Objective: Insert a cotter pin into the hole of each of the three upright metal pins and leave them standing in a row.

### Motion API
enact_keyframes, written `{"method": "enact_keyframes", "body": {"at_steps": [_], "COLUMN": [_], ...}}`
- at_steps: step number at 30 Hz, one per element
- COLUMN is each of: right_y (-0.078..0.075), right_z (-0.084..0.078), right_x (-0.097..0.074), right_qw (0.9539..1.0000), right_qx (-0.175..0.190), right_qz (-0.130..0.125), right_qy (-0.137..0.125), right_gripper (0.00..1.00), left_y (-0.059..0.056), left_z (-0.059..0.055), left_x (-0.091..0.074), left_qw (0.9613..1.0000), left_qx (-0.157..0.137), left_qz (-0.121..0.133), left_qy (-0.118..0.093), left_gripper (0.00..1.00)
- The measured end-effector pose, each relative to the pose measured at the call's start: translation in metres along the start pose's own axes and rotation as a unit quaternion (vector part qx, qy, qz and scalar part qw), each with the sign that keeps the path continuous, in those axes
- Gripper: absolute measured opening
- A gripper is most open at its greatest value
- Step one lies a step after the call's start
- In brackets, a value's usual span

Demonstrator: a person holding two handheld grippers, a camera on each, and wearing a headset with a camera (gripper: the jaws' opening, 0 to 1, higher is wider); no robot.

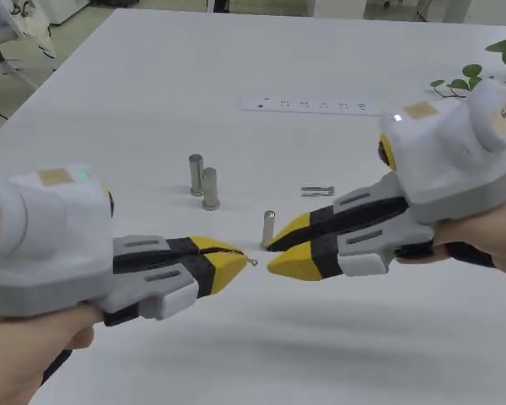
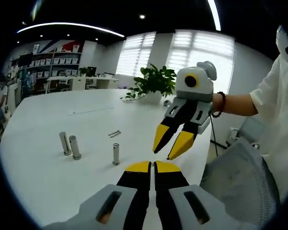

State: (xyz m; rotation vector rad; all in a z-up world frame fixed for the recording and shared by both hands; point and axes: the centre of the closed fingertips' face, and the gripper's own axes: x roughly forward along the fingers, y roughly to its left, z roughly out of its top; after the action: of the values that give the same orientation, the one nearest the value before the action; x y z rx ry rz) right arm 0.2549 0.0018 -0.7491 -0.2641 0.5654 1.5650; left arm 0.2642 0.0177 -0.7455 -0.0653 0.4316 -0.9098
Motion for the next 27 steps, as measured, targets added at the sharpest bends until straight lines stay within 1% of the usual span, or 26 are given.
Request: {"method": "enact_keyframes", "body": {"at_steps": [4,6,9,11,12,13,15,21,27], "right_y": [0.004,0.006,0.01,0.013,0.015,0.02,0.024,0.027,0.033], "right_z": [-0.005,-0.007,-0.011,-0.012,-0.013,-0.014,-0.016,-0.02,-0.02], "right_x": [0.001,0.002,0.002,0.002,0.002,0.002,0.002,0.004,0.004], "right_qw": [0.9998,0.9995,0.9989,0.9983,0.9979,0.9969,0.996,0.9949,0.993], "right_qx": [-0.006,-0.008,-0.007,-0.005,-0.009,-0.011,-0.004,-0.008,-0.006], "right_qz": [0.019,0.031,0.046,0.056,0.064,0.078,0.089,0.099,0.117], "right_qy": [0.006,0.009,0.011,0.012,0.01,0.01,0.012,0.014,0.012], "right_gripper": [0.15,0.15,0.15,0.15,0.15,0.15,0.14,0.14,0.13], "left_y": [-0.006,-0.01,-0.016,-0.02,-0.021,-0.022,-0.024,-0.035,-0.04], "left_z": [0.0,-0.001,-0.001,-0.004,-0.005,-0.007,-0.009,-0.012,-0.012], "left_x": [0.001,0.001,0.002,0.002,0.003,0.003,0.003,0.003,0.003], "left_qw": [0.9996,0.999,0.998,0.997,0.9967,0.9961,0.9956,0.9925,0.9904], "left_qx": [0.023,0.032,0.042,0.05,0.055,0.06,0.061,0.075,0.084], "left_qz": [-0.018,-0.03,-0.046,-0.057,-0.057,-0.06,-0.065,-0.091,-0.104], "left_qy": [0.002,0.008,0.009,0.015,0.018,0.023,0.026,0.032,0.035], "left_gripper": [0.0,0.0,0.0,0.0,0.0,0.0,0.0,0.0,0.0]}}
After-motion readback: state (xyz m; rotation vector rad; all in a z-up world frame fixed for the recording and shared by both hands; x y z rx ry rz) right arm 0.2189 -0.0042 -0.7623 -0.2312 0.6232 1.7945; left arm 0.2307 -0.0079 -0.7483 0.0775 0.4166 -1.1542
